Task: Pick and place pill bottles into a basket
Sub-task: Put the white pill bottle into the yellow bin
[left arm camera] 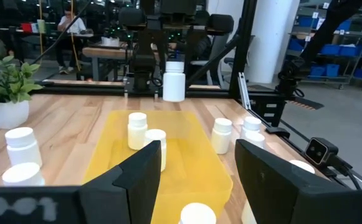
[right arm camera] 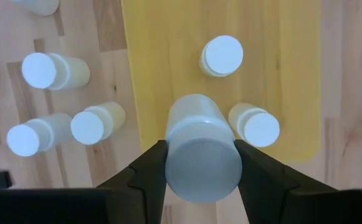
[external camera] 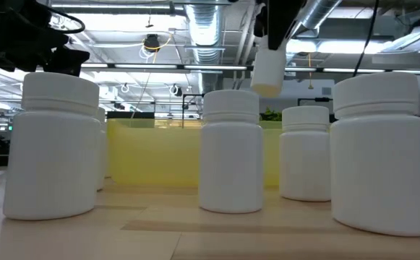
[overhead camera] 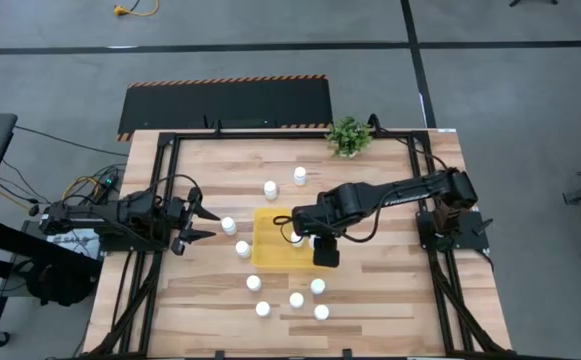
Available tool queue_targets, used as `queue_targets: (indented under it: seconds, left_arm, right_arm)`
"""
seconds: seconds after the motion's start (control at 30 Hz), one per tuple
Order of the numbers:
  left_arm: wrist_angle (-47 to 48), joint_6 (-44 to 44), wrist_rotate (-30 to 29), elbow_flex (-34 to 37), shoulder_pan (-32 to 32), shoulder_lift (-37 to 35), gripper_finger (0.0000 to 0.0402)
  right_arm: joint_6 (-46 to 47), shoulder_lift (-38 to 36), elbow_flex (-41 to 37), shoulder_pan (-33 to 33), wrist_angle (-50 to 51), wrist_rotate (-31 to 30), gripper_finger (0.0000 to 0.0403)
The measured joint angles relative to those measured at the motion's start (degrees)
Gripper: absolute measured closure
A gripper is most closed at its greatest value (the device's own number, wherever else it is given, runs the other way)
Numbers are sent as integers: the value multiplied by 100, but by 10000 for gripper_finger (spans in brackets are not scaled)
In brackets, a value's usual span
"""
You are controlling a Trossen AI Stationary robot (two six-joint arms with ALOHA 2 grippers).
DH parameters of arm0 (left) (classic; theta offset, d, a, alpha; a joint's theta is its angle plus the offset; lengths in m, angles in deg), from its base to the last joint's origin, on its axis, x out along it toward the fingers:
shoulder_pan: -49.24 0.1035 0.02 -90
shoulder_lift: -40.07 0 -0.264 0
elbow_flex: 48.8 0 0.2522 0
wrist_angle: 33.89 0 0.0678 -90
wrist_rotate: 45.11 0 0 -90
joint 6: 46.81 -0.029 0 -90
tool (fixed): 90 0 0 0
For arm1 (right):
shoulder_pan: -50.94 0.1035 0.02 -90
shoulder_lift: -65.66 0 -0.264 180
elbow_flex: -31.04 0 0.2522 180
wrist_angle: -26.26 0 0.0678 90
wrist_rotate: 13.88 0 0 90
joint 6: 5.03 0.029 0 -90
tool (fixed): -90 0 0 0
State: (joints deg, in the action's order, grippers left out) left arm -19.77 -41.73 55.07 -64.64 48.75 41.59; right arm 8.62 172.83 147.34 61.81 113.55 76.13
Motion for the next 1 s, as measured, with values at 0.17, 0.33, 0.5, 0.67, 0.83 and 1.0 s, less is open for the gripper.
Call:
queue_targets:
  seconds: [0.17,0.33,0.5,0.67,0.83,1.0]
  left_arm:
    - [4,20,1,0,-2,0,208]
    - [9,26,1,0,-2,0,208]
    - [11,26,2,0,-2,0,208]
    - [13,28,2,0,-2,0,208]
    - [16,28,2,0,-2,0,208]
    - [18,30,2,0,-2,0,208]
  right_arm:
    - [-1,0,-217,-50,-96,-2,248]
    - [-39,0,-510,-102,-315,7,250]
    - [-59,0,-763,-180,-509,17,252]
    - [-61,0,-988,-247,-782,35,245]
    - [-150,0,-1226,-279,-921,138,253]
    - [-166,0,-1402,-303,-1082,144,244]
